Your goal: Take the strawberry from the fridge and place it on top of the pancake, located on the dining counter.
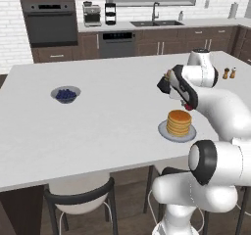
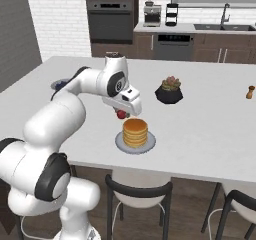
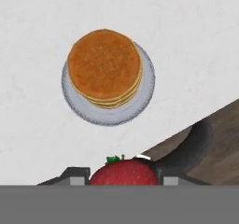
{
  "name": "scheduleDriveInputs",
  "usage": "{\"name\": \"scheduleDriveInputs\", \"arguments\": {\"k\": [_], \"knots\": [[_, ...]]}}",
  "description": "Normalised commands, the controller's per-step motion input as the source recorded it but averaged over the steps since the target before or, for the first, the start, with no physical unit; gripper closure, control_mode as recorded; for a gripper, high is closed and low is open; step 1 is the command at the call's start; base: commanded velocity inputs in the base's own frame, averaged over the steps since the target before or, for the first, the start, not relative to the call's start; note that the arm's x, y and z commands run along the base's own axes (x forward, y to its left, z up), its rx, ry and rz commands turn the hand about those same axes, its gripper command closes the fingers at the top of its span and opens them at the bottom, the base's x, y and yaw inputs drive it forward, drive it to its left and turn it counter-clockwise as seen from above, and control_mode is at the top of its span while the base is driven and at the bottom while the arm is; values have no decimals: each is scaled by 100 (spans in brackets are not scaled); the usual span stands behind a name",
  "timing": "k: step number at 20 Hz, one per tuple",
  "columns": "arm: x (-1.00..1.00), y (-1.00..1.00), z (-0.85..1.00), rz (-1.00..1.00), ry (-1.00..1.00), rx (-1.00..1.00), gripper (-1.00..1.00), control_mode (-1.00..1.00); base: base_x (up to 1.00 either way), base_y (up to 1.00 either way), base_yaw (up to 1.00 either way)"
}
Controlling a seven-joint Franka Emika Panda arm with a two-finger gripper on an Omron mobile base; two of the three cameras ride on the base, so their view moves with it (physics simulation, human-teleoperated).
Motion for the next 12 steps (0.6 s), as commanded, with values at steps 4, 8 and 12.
{"name": "scheduleDriveInputs", "arguments": {"k": [4,8,12], "knots": [[32,-6,-37,0,1,0,100,-100,0,0,0],[25,-7,-34,0,1,0,100,-100,0,0,0],[19,-9,-30,0,0,1,100,-100,0,0,0]]}}
